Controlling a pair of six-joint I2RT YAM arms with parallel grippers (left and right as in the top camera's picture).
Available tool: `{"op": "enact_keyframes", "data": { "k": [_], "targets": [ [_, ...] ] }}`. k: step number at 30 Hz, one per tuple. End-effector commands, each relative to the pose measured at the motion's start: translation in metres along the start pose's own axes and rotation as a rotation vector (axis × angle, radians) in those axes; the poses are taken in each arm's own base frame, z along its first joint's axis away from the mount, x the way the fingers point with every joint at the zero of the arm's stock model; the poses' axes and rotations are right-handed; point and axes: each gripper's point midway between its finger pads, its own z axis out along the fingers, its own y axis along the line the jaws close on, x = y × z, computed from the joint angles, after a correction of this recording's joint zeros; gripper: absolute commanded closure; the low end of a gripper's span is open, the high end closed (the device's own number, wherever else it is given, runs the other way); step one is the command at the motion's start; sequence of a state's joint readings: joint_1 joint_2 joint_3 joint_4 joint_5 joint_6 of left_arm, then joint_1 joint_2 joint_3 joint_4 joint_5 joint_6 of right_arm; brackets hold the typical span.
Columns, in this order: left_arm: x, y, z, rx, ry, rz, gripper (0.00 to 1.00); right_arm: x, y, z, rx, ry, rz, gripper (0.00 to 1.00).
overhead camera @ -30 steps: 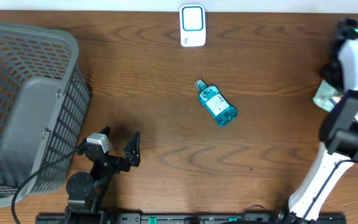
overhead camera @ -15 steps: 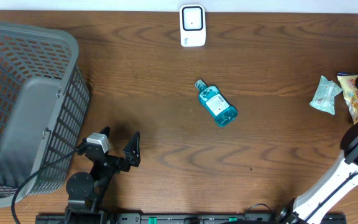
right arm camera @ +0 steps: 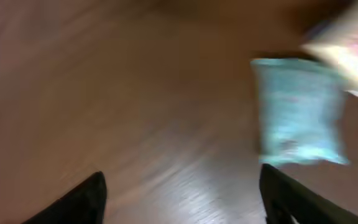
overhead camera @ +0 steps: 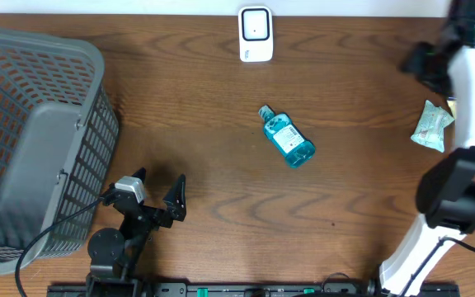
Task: Scan the item barcode
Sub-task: 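Reach the right gripper to the mouthwash and grasp its cap end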
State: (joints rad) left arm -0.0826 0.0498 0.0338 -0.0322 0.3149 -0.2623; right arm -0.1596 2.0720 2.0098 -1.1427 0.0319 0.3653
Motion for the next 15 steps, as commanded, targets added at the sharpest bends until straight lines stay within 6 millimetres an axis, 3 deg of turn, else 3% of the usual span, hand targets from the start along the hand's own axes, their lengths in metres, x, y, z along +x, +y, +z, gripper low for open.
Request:
{"op": "enact_keyframes", "data": {
  "k": [1, 4, 9, 15],
  "targets": [
    [0.015, 0.004, 0.002, -0.002, 0.037, -0.011, 0.01, 0.050, 0.096, -0.007, -0.228, 0.066, -0.494, 0.11],
    [0.015, 0.004, 0.002, -0.002, 0.037, -0.011, 0.01, 0.084, 0.144, -0.009, -0.263, 0.064, -0.745, 0.01],
    [0.015, 0.004, 0.002, -0.002, 0.037, -0.011, 0.01, 0.145, 0.206, 0.017, -0.208, 0.077, -0.974, 0.01],
    [0.015, 0.004, 0.002, -0.002, 0.037, -0.011, 0.01, 0.196, 0.244, 0.053, -0.247, 0.139, -1.040, 0.13]
  ]
}}
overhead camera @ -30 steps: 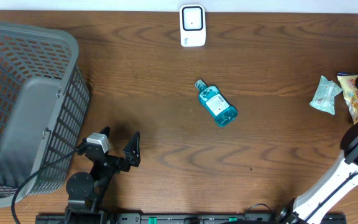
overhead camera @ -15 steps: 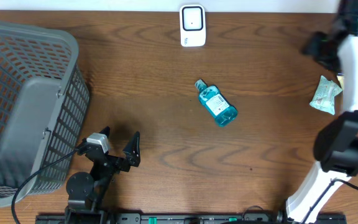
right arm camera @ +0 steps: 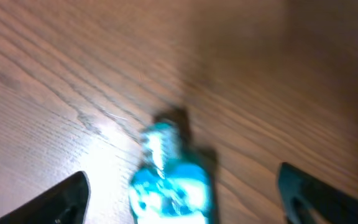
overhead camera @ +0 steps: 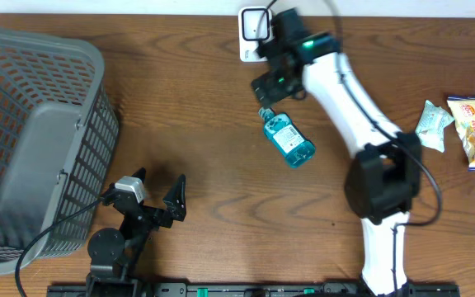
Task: Scan the item barcode
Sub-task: 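Reach the right gripper to the mouthwash and grasp its cap end, then lift the mouthwash bottle upright with the right gripper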
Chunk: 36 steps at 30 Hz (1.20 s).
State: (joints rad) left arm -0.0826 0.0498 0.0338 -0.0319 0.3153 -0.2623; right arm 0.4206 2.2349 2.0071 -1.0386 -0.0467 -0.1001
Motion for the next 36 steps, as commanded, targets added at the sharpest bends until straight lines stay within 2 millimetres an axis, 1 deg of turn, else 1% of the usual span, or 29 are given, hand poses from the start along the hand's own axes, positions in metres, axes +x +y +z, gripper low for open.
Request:
{"op": "enact_keyframes", "data": {
  "k": [1, 3, 5, 7, 12, 14, 15, 18, 19, 22, 24, 26, 27, 28, 30, 32, 34, 36],
  "targets": [
    [0.015, 0.004, 0.002, -0.003, 0.037, -0.011, 0.01, 0.012, 0.014, 0.033, -0.008, 0.068, -0.036, 0.14],
    [0.015, 0.004, 0.002, -0.003, 0.037, -0.011, 0.01, 0.019, 0.019, 0.048, -0.009, 0.101, -0.044, 0.18],
    [0.015, 0.004, 0.002, -0.003, 0.037, -0.011, 0.01, 0.023, 0.019, 0.058, -0.010, 0.122, -0.037, 0.22],
    [0.015, 0.004, 0.002, -0.003, 0.037, -0.011, 0.01, 0.026, 0.016, 0.061, -0.007, 0.131, -0.025, 0.29],
    [0.015, 0.004, 0.002, -0.003, 0.037, -0.011, 0.01, 0.028, 0.013, 0.064, -0.007, 0.142, -0.019, 0.40],
    [0.015, 0.004, 0.002, -0.003, 0.037, -0.011, 0.01, 0.030, 0.013, 0.069, -0.007, 0.148, -0.019, 0.45],
    [0.015, 0.004, 0.002, -0.003, 0.037, -0.011, 0.01, 0.030, 0.013, 0.070, -0.008, 0.151, -0.019, 0.45],
    [0.015, 0.004, 0.002, -0.003, 0.037, -0.011, 0.01, 0.040, 0.013, 0.087, -0.010, 0.191, -0.018, 0.46],
    [0.015, 0.004, 0.002, -0.003, 0.037, -0.011, 0.01, 0.044, 0.013, 0.094, -0.011, 0.206, -0.017, 0.50],
    [0.015, 0.004, 0.002, -0.003, 0.037, -0.011, 0.01, 0.050, 0.012, 0.103, -0.009, 0.225, -0.014, 0.61],
    [0.015, 0.004, 0.002, -0.003, 0.037, -0.011, 0.01, 0.047, 0.012, 0.103, -0.008, 0.216, -0.011, 0.67],
    [0.015, 0.004, 0.002, -0.003, 0.037, -0.011, 0.01, 0.041, 0.012, 0.100, -0.005, 0.195, -0.006, 0.73],
    [0.015, 0.004, 0.002, -0.003, 0.037, -0.011, 0.01, 0.038, 0.012, 0.099, -0.005, 0.188, -0.005, 0.74],
    [0.015, 0.004, 0.002, -0.003, 0.037, -0.011, 0.01, 0.033, 0.012, 0.096, -0.002, 0.176, 0.014, 0.78],
    [0.015, 0.004, 0.002, -0.003, 0.037, -0.011, 0.00, 0.027, 0.011, 0.092, 0.000, 0.159, 0.040, 0.84],
    [0.015, 0.004, 0.002, -0.003, 0.037, -0.011, 0.01, 0.014, 0.011, 0.082, 0.003, 0.124, 0.060, 0.88],
    [0.015, 0.004, 0.002, -0.003, 0.037, -0.011, 0.01, 0.006, 0.012, 0.073, -0.004, 0.102, 0.060, 0.88],
    [0.015, 0.004, 0.002, -0.003, 0.037, -0.011, 0.01, -0.004, 0.013, 0.057, -0.003, 0.076, 0.060, 0.89]
  ]
}}
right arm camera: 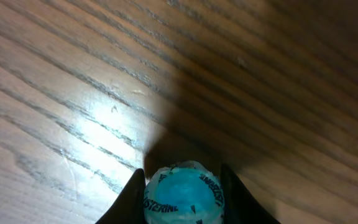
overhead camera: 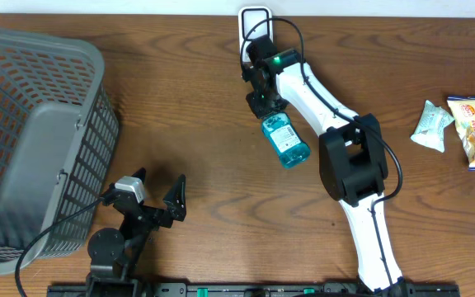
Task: Scan the item barcode
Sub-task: 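Lift the mouthwash bottle upright with the right gripper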
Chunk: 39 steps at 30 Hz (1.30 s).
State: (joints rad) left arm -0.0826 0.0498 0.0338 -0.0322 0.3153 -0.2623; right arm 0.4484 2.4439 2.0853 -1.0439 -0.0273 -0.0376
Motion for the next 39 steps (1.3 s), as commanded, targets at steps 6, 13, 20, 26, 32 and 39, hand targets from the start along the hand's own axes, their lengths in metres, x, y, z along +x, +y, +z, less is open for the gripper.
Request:
{"op": "enact_keyframes", "data": {
  "k": [6, 13, 20, 26, 32, 39],
  "targets": [
    [0.015, 0.004, 0.002, -0.003, 0.037, -0.011, 0.01, -0.033, 0.022, -0.075, -0.097, -0.137, 0.008, 0.94],
    [0.015, 0.004, 0.002, -0.003, 0.037, -0.011, 0.01, -0.033, 0.034, -0.128, -0.156, -0.208, -0.005, 0.96],
    [0.015, 0.004, 0.002, -0.003, 0.037, -0.011, 0.01, -0.021, 0.035, -0.157, -0.156, -0.211, -0.005, 0.98],
    [0.015, 0.004, 0.002, -0.003, 0.037, -0.011, 0.01, -0.013, 0.037, -0.169, -0.157, -0.205, -0.005, 0.98],
    [0.015, 0.004, 0.002, -0.003, 0.037, -0.011, 0.01, 0.001, 0.038, -0.167, -0.164, -0.141, 0.074, 0.97],
    [0.015, 0.004, 0.002, -0.003, 0.037, -0.011, 0.01, 0.010, 0.047, -0.174, -0.168, -0.117, 0.078, 0.95]
  ]
}}
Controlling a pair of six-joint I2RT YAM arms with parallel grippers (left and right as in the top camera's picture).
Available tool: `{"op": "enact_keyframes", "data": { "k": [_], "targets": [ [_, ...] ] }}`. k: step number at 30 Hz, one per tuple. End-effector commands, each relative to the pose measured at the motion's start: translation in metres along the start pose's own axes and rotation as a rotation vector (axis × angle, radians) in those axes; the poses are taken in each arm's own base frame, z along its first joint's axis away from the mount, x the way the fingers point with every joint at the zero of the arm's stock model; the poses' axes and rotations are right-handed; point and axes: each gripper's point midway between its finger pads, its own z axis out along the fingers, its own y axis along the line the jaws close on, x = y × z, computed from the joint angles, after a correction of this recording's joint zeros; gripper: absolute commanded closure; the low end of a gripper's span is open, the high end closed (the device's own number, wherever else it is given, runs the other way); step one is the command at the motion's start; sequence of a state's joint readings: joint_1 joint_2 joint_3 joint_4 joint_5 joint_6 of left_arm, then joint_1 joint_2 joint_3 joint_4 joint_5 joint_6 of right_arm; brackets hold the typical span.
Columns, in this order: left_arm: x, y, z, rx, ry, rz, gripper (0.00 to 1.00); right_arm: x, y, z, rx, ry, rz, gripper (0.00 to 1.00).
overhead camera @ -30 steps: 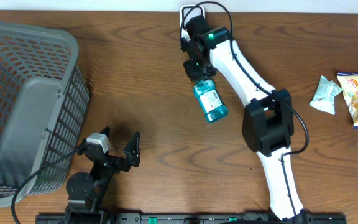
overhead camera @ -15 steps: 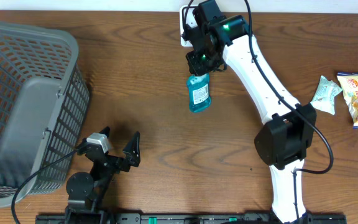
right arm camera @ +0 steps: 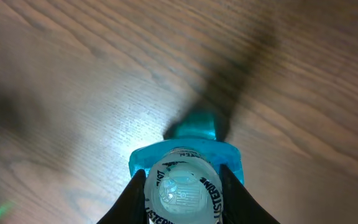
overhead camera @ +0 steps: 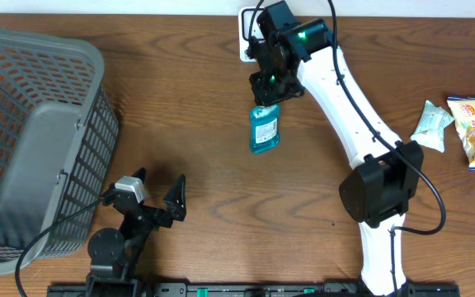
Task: Scan the item barcode
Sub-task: 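Lift the mouthwash bottle upright with the right gripper, then set the mouthwash upright on the table and open the gripper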
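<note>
A small teal mouthwash bottle [overhead camera: 263, 130] hangs cap-up above the table, below the white barcode scanner [overhead camera: 255, 33] at the table's far edge. My right gripper [overhead camera: 266, 97] is shut on its clear cap. In the right wrist view the cap [right arm camera: 182, 186] marked LISTERINE sits between my two black fingers, with the teal body below it over the wood. My left gripper [overhead camera: 157, 191] rests open near the front left, with nothing in it.
A grey mesh basket [overhead camera: 31, 140] fills the left side. A pale green packet [overhead camera: 432, 125] and a snack packet lie at the right edge. The brown wooden table [overhead camera: 188, 99] runs under everything.
The bottle lay on the table with my right gripper shut on its cap end. Now it hangs lifted off the wood, cap up, a little to the left of where it lay.
My right gripper was open at the far right by the packets, the bottle lying mid-table. Then it was open over the bottle's cap end. Then it was shut on the cap. Now the bottle hangs from it near the scanner.
</note>
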State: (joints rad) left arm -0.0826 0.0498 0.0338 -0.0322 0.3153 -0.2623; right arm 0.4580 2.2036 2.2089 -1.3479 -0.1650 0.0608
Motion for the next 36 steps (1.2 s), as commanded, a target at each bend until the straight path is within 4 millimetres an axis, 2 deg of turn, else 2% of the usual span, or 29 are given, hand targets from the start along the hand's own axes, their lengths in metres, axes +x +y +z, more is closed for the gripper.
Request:
{"op": "enact_keyframes", "data": {
  "k": [1, 9, 16, 20, 23, 29, 36],
  "targets": [
    [0.015, 0.004, 0.002, -0.003, 0.037, -0.011, 0.01, -0.002, 0.021, -0.029, -0.031, -0.055, -0.012, 0.94],
    [0.015, 0.004, 0.002, -0.003, 0.037, -0.011, 0.01, 0.001, 0.015, -0.031, 0.093, -0.061, 0.013, 0.99],
    [0.015, 0.004, 0.002, -0.003, 0.037, -0.011, 0.01, -0.014, 0.024, -0.041, 0.079, -0.143, -0.005, 0.98],
    [0.015, 0.004, 0.002, -0.003, 0.037, -0.011, 0.01, -0.031, 0.012, -0.048, 0.156, -0.222, -0.003, 0.98],
    [0.015, 0.004, 0.002, -0.003, 0.037, -0.011, 0.01, -0.035, 0.009, -0.049, 0.177, -0.237, -0.002, 0.97],
    [0.015, 0.004, 0.002, -0.003, 0.037, -0.011, 0.01, -0.033, 0.017, -0.047, 0.180, -0.234, -0.018, 0.92],
    [0.015, 0.004, 0.002, -0.003, 0.037, -0.011, 0.01, -0.028, -0.004, -0.040, 0.288, -0.251, 0.227, 0.92]
  ]
}}
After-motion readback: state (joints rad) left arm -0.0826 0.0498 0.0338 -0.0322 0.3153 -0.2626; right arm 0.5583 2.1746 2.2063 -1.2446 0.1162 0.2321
